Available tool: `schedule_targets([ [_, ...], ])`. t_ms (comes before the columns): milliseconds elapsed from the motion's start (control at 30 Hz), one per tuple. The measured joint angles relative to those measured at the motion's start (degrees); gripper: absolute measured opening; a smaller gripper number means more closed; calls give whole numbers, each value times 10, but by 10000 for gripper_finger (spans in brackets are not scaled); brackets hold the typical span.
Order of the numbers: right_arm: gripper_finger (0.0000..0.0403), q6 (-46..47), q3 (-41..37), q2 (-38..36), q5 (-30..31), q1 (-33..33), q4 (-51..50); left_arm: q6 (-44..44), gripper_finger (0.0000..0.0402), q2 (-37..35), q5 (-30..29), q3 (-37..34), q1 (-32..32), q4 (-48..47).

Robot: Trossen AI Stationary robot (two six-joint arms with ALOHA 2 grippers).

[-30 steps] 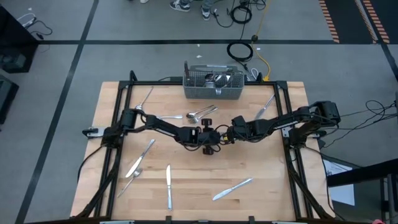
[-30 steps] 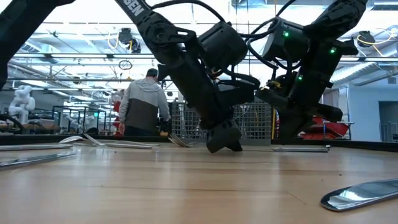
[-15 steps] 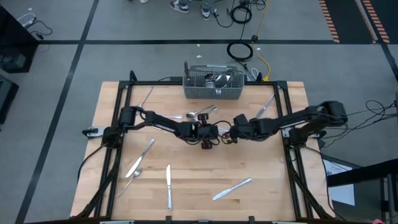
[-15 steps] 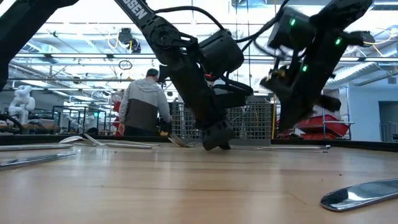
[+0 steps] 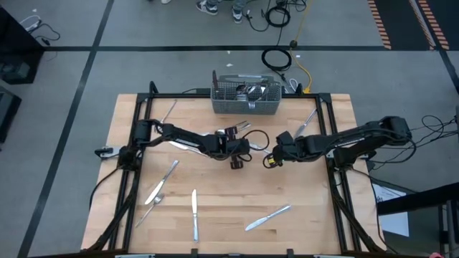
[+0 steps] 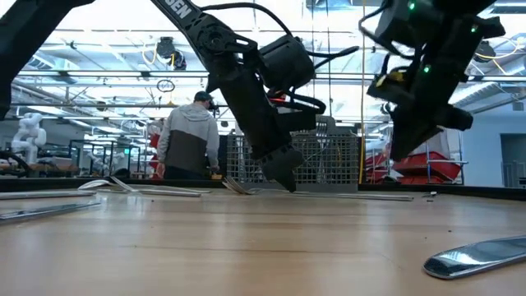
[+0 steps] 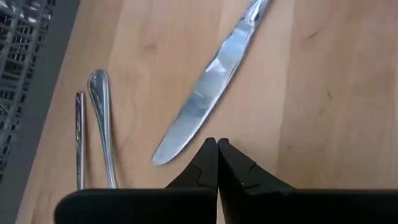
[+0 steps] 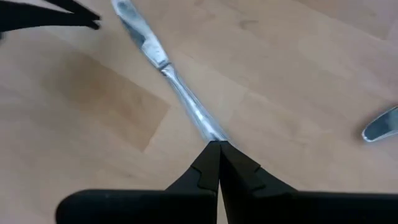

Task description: Sort silverware

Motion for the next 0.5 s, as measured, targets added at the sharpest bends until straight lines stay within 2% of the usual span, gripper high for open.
schedule_targets([
  [233,0,-43,1,10,44,-1,58,-3,0,-8,-11,1,-1,-25],
  [367,4,-67,1,9,0,-3,29,-45,0,-20,-16,0,-1,-48],
  [500,2,-51,0,9,-8,3,-16,-65,0,-57,8,2,3,-43],
])
